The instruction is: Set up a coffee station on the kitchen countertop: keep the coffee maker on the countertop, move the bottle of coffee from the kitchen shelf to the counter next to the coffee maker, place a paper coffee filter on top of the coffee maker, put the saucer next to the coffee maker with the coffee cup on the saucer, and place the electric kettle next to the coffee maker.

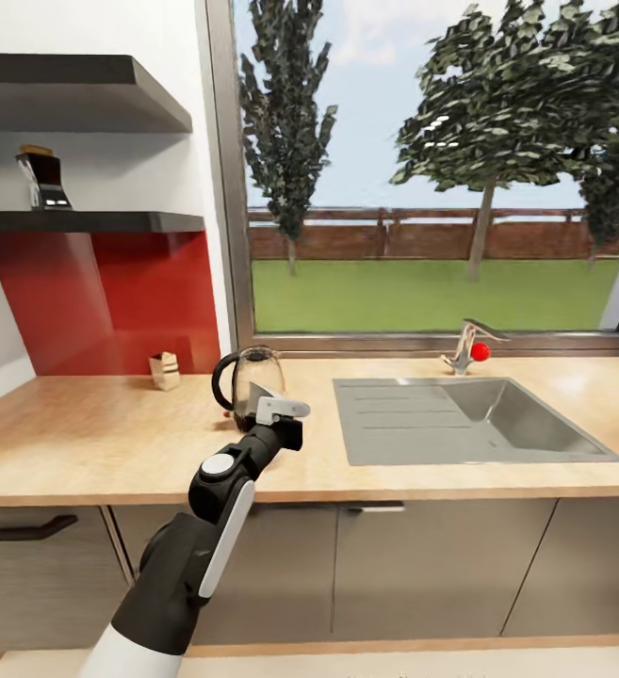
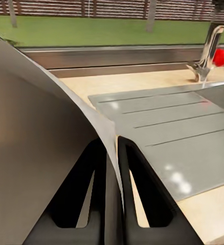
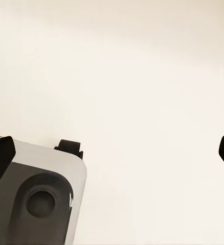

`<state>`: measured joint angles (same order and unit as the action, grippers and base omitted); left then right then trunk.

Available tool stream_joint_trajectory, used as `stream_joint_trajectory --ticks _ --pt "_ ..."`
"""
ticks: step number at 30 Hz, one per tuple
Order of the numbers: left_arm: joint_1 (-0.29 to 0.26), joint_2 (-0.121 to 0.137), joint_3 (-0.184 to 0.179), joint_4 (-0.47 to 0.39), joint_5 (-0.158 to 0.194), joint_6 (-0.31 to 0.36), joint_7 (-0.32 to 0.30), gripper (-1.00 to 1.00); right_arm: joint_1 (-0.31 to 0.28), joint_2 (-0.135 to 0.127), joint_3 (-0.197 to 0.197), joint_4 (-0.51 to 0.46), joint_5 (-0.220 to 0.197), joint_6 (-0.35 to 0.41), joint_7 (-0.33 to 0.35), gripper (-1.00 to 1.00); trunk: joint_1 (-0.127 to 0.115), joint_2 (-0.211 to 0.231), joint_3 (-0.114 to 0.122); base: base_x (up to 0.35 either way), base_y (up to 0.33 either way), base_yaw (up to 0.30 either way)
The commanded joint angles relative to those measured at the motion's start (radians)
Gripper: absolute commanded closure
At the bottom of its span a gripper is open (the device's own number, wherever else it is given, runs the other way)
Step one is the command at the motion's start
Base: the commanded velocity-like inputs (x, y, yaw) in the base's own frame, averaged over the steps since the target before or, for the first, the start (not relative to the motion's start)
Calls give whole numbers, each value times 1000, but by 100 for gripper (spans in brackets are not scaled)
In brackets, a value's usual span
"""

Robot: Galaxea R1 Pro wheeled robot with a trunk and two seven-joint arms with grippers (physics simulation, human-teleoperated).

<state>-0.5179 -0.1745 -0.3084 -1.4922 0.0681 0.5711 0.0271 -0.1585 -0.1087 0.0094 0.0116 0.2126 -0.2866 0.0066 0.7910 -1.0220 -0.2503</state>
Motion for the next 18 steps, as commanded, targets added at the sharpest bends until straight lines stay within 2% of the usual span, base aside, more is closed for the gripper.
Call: stream_joint_trajectory --ticks 1,18 --pt "-1 0 0 -1 4 6 2 100 -1 0 1 1 4 -3 1 -100 0 -1 -1 0 0 -280" --pt "-1 0 0 1 4 6 2 100 -1 0 0 2 4 -3 0 -100 0 -1 -1 0 0 -280"
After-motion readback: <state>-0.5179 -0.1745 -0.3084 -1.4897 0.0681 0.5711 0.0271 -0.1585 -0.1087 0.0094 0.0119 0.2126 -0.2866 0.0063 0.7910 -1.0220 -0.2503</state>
